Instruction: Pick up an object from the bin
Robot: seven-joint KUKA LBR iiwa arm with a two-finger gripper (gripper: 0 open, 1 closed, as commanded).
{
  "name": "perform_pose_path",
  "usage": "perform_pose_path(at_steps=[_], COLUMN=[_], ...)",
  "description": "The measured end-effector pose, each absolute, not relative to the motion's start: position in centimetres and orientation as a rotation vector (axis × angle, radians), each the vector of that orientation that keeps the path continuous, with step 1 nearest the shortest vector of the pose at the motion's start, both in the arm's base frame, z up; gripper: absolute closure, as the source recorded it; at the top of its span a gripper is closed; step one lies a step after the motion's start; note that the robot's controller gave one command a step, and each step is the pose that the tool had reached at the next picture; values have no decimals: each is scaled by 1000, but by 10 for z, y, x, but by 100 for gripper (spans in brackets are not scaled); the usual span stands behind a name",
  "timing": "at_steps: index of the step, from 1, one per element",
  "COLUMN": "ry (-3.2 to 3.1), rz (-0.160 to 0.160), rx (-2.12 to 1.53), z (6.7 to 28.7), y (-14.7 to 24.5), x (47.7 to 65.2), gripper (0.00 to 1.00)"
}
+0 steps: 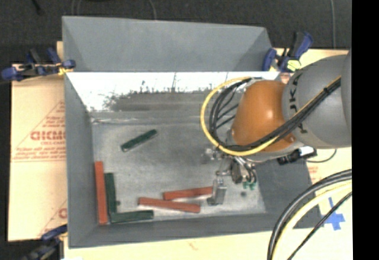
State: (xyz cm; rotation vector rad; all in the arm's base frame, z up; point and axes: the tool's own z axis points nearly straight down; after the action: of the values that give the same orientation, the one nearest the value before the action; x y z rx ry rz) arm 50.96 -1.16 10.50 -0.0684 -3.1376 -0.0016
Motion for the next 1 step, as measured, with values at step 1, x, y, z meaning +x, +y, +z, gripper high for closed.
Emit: perform_pose_path(at_steps=[1], ry=[-3143], rz=[1], rx=[14], z=[119], y=[16], x=[497], gripper=[0])
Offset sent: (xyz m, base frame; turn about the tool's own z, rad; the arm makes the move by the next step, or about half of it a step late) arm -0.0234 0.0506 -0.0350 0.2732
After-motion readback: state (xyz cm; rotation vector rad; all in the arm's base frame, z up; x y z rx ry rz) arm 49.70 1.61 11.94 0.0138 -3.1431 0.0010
